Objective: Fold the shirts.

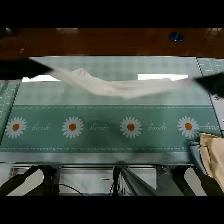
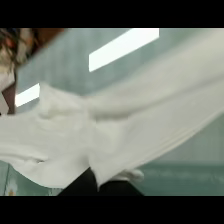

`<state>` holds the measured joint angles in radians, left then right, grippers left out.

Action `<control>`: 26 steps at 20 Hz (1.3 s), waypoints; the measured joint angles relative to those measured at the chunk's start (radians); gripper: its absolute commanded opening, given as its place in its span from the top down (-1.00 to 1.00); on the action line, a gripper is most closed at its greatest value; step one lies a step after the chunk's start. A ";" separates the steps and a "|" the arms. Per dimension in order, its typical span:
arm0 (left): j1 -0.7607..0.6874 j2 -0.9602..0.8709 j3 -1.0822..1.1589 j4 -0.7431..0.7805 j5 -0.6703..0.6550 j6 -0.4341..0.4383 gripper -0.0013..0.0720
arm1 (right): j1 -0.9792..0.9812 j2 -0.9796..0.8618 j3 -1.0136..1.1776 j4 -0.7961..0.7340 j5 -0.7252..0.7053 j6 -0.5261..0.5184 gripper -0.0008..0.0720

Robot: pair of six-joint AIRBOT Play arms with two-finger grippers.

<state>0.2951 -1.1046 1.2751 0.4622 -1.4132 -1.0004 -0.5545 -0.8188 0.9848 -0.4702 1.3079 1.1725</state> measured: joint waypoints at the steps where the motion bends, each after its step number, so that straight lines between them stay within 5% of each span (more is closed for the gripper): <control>1: 0.000 0.048 0.100 -0.016 0.005 -0.015 0.90 | 0.000 0.031 0.103 0.021 -0.011 0.015 0.92; 5: 0.000 0.203 0.481 0.002 0.100 -0.079 0.90 | 0.000 0.087 0.531 0.021 -0.084 0.091 0.92; 9: 0.000 0.321 0.759 0.230 0.161 -0.238 0.90 | 0.000 0.102 0.921 -0.211 -0.113 0.248 0.92; 14: -0.001 0.451 0.861 0.493 0.024 -0.406 0.90 | 0.001 0.121 1.194 -0.490 0.119 0.382 0.92; 18: -0.002 0.484 0.876 0.584 -0.226 -0.463 0.90 | 0.025 0.137 1.248 -0.610 0.388 0.401 0.92; 21: -0.003 0.492 0.823 0.627 -0.335 -0.474 0.90 | 0.107 0.149 1.208 -0.723 0.436 0.401 0.92; 26: -0.004 0.479 0.528 0.636 -0.382 -0.444 0.91 | 0.227 0.163 0.812 -0.876 0.502 0.365 0.92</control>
<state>0.2909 -0.6254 1.8027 1.0977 -1.7950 -1.4445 -0.3275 -0.6556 1.7966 -1.3464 1.8099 1.5375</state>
